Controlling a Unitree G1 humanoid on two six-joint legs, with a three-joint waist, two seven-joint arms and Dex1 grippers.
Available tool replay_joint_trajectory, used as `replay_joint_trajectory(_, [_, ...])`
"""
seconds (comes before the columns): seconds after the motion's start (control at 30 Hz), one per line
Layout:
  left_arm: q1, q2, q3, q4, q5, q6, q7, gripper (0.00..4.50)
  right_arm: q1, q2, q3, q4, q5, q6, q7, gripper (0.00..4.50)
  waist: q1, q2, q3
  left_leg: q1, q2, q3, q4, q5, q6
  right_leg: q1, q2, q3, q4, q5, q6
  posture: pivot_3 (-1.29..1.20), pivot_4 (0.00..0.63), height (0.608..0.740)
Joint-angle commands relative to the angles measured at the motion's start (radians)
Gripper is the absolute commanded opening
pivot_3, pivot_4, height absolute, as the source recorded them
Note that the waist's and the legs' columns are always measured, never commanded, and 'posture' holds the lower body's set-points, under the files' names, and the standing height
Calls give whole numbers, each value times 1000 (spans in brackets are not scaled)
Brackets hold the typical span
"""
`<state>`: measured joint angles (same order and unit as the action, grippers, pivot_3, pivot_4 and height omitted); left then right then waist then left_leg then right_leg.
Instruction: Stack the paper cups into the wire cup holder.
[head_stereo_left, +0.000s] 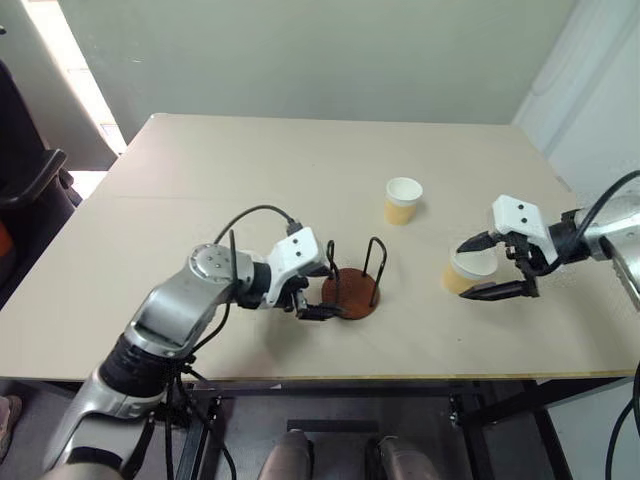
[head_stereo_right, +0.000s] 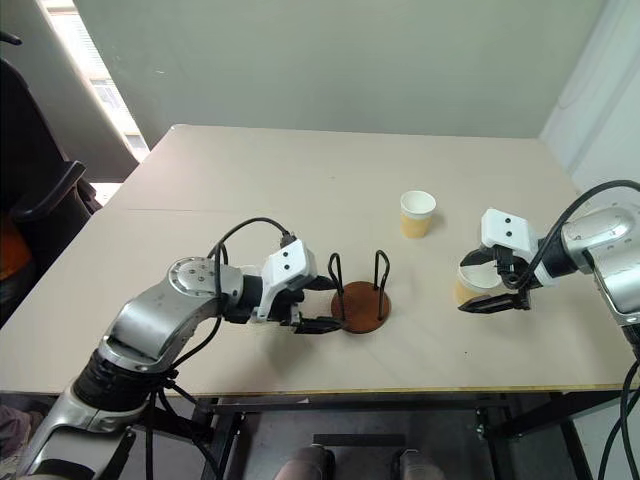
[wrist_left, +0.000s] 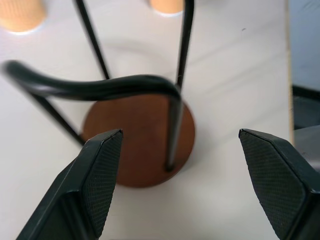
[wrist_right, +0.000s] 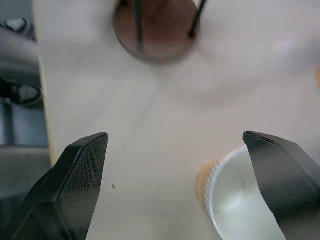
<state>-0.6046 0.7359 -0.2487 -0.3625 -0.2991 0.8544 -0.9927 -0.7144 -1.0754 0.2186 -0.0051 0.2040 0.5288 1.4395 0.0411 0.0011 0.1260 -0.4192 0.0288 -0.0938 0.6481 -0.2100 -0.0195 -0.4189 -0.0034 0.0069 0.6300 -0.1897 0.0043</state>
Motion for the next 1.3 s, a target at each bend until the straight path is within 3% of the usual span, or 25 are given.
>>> replay_joint_trajectory(0.03, [21, 60, 43, -96, 10, -23, 13, 3975, 3, -14, -10, 5, -35, -17, -17, 4500, -1, 0, 0, 0, 0, 0, 0, -1, 0, 0, 0, 0, 0, 0, 0, 0, 150, 740])
replay_joint_trajectory(0.33, [55, 220, 250, -128, -63, -62, -28, 3975, 9, 39, 55, 103, -159, -100, -67, 4500, -7, 0, 0, 1, 1, 0, 0, -4, -1, -2, -1, 0, 1, -1, -3, 0, 150, 740])
replay_joint_trajectory(0.43, [50, 231, 300, -135, -107, -71, -38, 3975, 1, 66, 62, 142, -187, -126, -85, 4500, -7, 2, 1, 1, 1, 0, -1, -5, -1, -3, -1, 0, 2, -1, -3, 0, 150, 740])
replay_joint_trajectory(0.57, [53, 217, 319, -165, -168, -68, -41, 4029, -22, 104, 65, 199, -214, -161, -108, 3633, -7, 2, 1, 1, 1, 0, 0, -5, -1, -4, -2, 0, 4, -1, -4, 0, 150, 740])
replay_joint_trajectory(0.9, [78, 269, 356, -141, -183, -72, -21, 4029, -62, 95, 33, 180, -184, -185, -25, 44, -13, 2, 1, 1, 2, 0, -1, -9, -5, -9, -2, -1, 13, -3, -6, 0, 150, 740])
replay_joint_trajectory(1.1, [93, 289, 368, -117, -178, -90, -14, 4029, -188, 111, -58, 75, -23, -103, 63, 14, -16, 4, 2, 0, 2, 0, -1, -9, -6, -10, -1, -2, 14, -6, -11, 0, 150, 740])
replay_joint_trajectory(1.3, [103, 289, 356, -101, -169, -106, -3, 4029, -395, 234, -74, 14, 122, -48, 94, 14, -23, 2, 1, 1, 3, -1, -3, -9, -7, -12, 1, -2, 15, -12, -20, 0, 150, 740])
